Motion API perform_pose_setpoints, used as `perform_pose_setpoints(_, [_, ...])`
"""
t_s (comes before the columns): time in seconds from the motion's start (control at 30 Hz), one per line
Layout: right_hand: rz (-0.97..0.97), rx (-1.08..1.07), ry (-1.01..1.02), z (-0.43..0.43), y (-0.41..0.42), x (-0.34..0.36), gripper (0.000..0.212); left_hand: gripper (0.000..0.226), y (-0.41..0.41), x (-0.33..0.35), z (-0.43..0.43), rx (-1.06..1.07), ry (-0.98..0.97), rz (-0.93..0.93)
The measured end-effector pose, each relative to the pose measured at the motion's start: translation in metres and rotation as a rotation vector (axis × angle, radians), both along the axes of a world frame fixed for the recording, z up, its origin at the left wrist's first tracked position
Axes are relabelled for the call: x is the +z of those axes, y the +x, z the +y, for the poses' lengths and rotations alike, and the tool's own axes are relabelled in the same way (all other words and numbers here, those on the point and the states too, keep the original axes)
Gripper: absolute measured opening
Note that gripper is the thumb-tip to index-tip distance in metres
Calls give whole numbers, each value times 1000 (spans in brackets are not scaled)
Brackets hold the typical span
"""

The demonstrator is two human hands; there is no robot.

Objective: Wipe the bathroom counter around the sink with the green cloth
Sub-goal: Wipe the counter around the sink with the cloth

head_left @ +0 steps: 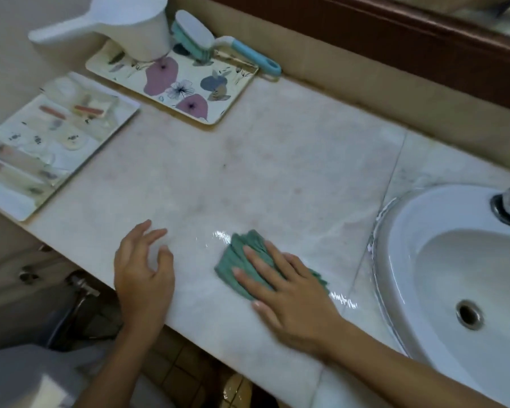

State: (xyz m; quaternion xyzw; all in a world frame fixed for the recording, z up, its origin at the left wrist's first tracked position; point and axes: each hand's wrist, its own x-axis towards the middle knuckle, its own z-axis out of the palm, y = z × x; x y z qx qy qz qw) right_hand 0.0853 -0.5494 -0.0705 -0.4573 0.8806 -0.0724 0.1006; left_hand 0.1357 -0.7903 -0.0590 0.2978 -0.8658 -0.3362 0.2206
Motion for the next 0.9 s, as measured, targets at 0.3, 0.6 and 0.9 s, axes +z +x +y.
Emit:
perform_pose_setpoints(0.3, [41,-838,80,-19,-156,1,57,36,-16,-18,-40,-15,-162,-254])
perform_pose_setpoints(0.6, [-45,-373,-40,-167,-5,-1,56,44,-10,-16,-46,90,89,67])
perform_pose_setpoints(0.9, [36,-764,114,50,101,4,56,31,-3,-14,-44,-121,-115,-169])
